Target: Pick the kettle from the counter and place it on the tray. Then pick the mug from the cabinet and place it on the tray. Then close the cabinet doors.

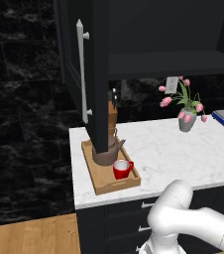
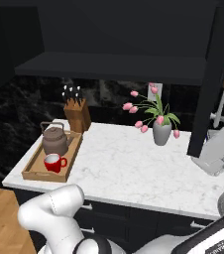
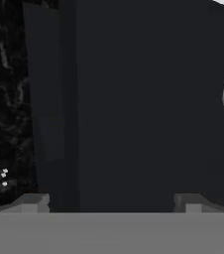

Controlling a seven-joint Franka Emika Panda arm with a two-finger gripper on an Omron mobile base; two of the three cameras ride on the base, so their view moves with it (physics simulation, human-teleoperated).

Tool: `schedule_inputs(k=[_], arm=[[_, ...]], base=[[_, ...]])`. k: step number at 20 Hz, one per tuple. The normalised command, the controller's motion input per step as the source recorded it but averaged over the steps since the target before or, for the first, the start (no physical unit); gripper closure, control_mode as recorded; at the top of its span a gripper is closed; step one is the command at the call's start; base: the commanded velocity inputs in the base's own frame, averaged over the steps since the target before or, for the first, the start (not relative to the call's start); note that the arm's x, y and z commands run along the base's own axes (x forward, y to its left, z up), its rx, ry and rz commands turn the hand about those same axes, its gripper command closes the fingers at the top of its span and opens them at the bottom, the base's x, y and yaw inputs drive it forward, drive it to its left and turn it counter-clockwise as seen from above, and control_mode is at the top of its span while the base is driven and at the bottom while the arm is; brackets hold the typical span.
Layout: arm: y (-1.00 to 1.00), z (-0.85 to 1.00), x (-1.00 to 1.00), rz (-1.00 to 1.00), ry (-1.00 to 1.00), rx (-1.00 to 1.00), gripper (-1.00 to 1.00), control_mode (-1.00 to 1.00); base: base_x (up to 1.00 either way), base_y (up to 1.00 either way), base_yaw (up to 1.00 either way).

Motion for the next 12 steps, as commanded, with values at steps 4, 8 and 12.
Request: schedule_inputs(k=[4, 8, 12], arm=[[0.76, 0.00, 0.57, -0.17, 0.00, -0.10, -1.00, -1.00], [0.70, 0.00, 0.70, -0.16, 0.02, -0.07, -1.00, -1.00], [0.65, 0.00, 0.81, -0.17, 0.02, -0.06, -1.00, -1.00]], base=[[0.00, 0.00, 0.00], [0.00, 0.00, 0.00], [0.00, 0.00, 0.00]])
